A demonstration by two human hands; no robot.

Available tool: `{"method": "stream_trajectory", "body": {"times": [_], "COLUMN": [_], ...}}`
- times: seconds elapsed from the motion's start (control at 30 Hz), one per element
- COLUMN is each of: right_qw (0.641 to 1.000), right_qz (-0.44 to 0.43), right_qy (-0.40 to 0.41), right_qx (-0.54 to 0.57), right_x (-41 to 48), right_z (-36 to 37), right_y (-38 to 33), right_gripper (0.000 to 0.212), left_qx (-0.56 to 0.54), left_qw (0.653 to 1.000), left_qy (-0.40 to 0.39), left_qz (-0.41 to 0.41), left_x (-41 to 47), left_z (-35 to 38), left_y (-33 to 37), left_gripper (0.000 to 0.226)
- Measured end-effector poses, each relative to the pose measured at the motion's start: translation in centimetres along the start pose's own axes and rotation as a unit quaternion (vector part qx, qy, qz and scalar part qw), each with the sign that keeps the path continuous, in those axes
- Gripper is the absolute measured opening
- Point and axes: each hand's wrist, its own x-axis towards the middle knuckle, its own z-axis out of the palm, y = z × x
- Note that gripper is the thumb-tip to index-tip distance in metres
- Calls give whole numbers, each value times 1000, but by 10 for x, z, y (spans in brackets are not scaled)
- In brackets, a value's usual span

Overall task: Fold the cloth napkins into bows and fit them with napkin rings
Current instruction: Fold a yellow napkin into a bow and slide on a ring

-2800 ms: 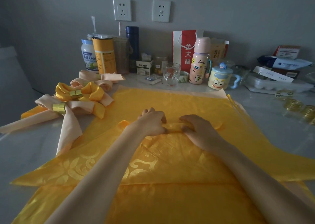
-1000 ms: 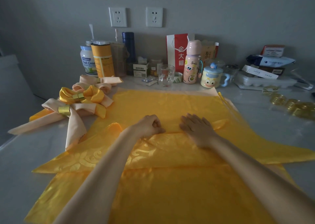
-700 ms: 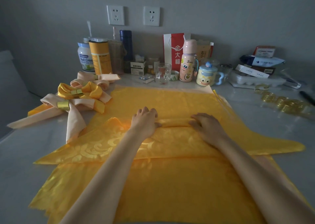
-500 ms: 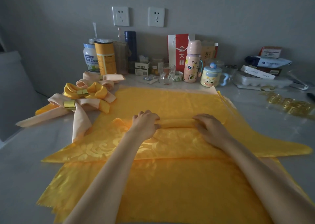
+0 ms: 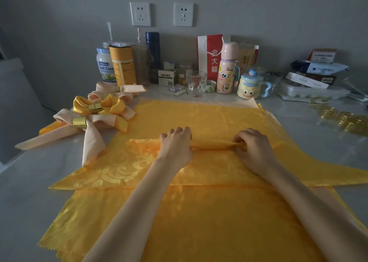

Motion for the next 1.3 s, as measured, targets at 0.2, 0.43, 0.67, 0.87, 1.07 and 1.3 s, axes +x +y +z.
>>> {"method": "stream_trajectory", "body": {"times": [0.2,0.43,0.67,0.87,1.07,1.3], "right_qw": [991,992,979,968,960,989], "right_qz": [-11,-5,-85,-8,81,44], "right_qy": [-92,-52,-181,-242,-258,-138], "right_qx": [-95,-116,-23,-62,-70,37], "right_x": [-6,-11,0,-4,-6,-4], "right_z": [-15,-19,21,20,3,-19], "right_y": [-11,-24,-64,-48,-8,9], "right_gripper": [24,17,41,57,63,37], "left_qx": [8,-7,132,88,39,-46], "left_qw": [1000,993,987,970,958,971], "left_qy": [-9,-113,-84,-208,-276,-234], "left_qz": [13,-12,-34,-85,-64,-11], "left_x": [-6,-8,-9,-9,-2,3], "left_z": [-12,-7,-1,6,-6,-20], "left_y": [8,6,10,-1,-18,-34], "left_gripper": [25,27,46,56,61,51]}}
